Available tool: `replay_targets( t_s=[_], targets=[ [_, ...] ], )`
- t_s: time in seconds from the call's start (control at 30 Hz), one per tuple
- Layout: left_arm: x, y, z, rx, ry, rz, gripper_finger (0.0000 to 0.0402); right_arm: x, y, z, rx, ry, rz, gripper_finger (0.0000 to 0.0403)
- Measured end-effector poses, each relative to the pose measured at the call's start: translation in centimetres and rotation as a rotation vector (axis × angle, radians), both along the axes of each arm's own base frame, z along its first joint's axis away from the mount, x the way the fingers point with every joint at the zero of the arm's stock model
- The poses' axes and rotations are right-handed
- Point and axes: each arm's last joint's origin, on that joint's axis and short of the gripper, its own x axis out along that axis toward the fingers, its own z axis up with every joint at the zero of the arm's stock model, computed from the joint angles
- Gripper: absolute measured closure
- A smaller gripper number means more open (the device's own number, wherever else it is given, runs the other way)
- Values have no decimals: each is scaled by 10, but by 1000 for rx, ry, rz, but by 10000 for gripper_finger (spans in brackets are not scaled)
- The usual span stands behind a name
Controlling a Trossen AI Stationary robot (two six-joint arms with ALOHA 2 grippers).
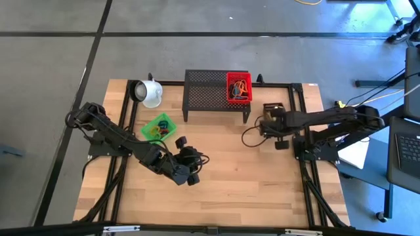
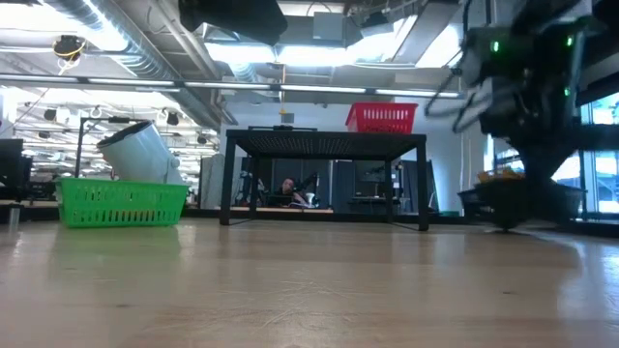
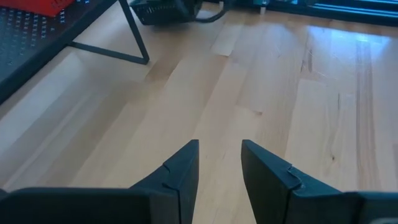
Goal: Pick & Place Office Desk Supplies
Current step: Put the black bin on the shelf
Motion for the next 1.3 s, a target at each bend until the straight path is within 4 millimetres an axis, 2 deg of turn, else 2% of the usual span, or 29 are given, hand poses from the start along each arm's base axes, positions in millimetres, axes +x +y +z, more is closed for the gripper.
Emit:
replay_targets(
  t_s=[0.1,0.27,0.47,0.63,0.87,1.1,1.3],
  targets=[
    [0,0,0,-7,0,-1,288,10,12,15,41,-85,-7,388],
    [0,-1,0,-27,11,-21,288,24,30,39,151,-232,-114,388],
    [0,-1,0,-27,11,-22,288,34,61,51,222,-292,-138,387],
    [0,-1,0,-26,11,-23,288,51,95,45,236,-277,-83,386],
    [0,-1,0,-26,12,-23,288,90,134,31,190,-266,65,386],
    [-1,-4,-1,-48,25,-55,288,129,145,21,144,-294,113,386],
    [-4,-12,-2,-94,50,-121,288,150,148,6,141,-305,75,386]
  ],
)
